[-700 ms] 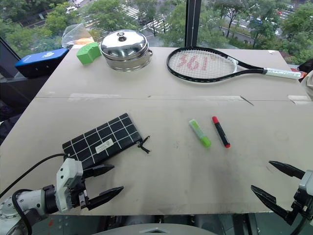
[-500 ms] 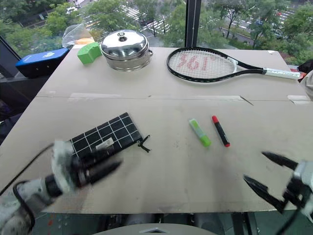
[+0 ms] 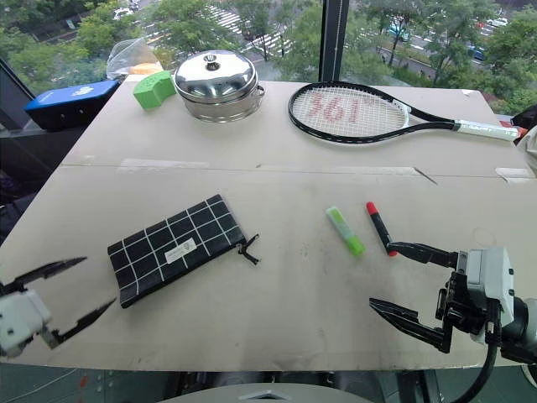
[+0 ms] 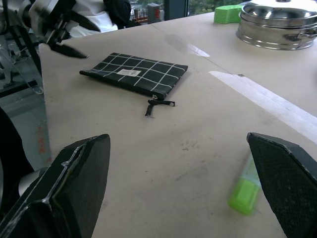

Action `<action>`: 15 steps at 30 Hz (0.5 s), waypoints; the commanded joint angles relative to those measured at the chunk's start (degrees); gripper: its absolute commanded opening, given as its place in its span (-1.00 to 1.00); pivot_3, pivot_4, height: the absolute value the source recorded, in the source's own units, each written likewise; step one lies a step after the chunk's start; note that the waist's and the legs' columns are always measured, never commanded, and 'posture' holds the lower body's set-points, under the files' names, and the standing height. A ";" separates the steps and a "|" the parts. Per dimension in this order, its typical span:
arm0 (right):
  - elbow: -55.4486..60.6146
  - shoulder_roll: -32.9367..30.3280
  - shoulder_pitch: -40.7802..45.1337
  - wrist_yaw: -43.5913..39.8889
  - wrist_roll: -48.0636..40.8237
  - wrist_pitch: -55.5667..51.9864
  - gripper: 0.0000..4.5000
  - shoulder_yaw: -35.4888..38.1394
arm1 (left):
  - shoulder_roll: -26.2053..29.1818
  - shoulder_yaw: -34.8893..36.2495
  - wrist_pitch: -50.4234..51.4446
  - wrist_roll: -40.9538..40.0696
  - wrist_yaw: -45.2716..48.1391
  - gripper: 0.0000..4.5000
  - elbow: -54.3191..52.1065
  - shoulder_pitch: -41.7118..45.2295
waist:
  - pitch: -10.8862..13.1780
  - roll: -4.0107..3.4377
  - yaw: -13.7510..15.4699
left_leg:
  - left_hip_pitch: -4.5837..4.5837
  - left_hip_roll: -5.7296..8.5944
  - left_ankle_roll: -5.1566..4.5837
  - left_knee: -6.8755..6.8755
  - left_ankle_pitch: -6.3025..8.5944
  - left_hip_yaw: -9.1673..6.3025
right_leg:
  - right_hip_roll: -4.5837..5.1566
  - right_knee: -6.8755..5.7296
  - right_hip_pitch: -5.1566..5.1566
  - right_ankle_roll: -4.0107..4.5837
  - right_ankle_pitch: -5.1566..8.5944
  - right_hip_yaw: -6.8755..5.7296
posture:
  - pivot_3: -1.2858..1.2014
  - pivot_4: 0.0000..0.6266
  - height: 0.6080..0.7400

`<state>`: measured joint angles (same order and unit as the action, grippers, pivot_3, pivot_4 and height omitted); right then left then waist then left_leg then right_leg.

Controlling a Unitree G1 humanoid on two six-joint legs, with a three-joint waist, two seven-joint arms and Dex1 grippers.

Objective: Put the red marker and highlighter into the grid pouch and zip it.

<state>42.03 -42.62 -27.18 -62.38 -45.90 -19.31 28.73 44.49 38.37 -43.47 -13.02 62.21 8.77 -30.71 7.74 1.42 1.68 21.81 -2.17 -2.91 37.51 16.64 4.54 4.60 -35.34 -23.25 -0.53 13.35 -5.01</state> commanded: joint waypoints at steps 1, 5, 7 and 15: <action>1.08 -0.90 0.39 -0.10 -0.84 0.29 0.99 0.61 | -0.54 0.48 -15.13 5.88 -3.51 1.00 6.87 0.85 | -0.01 0.01 0.16 | -0.01 0.00 0.07 0.00 0.04 0.03 | 0.05 0.00 0.00 0.00 0.00 -0.02 | 0.03 -0.52 1.00; 1.49 -2.45 0.67 -0.65 -2.31 -0.80 0.99 1.71 | -1.55 -1.21 -22.80 15.14 -10.39 1.00 13.06 2.81 | -0.01 -0.01 0.32 | -0.04 0.00 -0.04 0.00 -0.01 0.10 | 0.40 -0.06 0.00 -0.03 -0.02 -0.43 | 0.03 -0.52 1.00; 1.46 -3.29 0.14 -1.90 -2.85 -0.84 0.99 2.08 | -1.91 -2.31 -24.68 18.62 -13.30 1.00 13.70 3.79 | -0.11 -0.05 0.53 | -0.03 -0.03 -0.15 -0.01 -0.07 0.06 | 0.39 -0.10 -0.01 -0.03 -0.02 -0.53 | 0.03 -0.52 1.00; 2.61 -5.63 2.14 -6.27 -1.01 1.55 0.99 -2.24 | -0.81 -7.61 -21.90 32.59 -27.08 1.00 16.81 10.89 | -0.53 -0.84 0.85 | -0.16 -0.03 -0.17 -0.01 -0.08 0.06 | 0.42 -0.26 0.13 -0.12 0.02 -0.72 | 0.03 -0.52 1.00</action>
<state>42.71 -47.41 -26.30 -67.26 -47.01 -19.36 27.36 42.89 32.90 -67.20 14.87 38.21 23.81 -20.63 7.20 0.58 2.52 21.63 -2.20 -3.08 37.51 16.56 4.60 5.01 -35.65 -23.12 -0.72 13.42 -5.74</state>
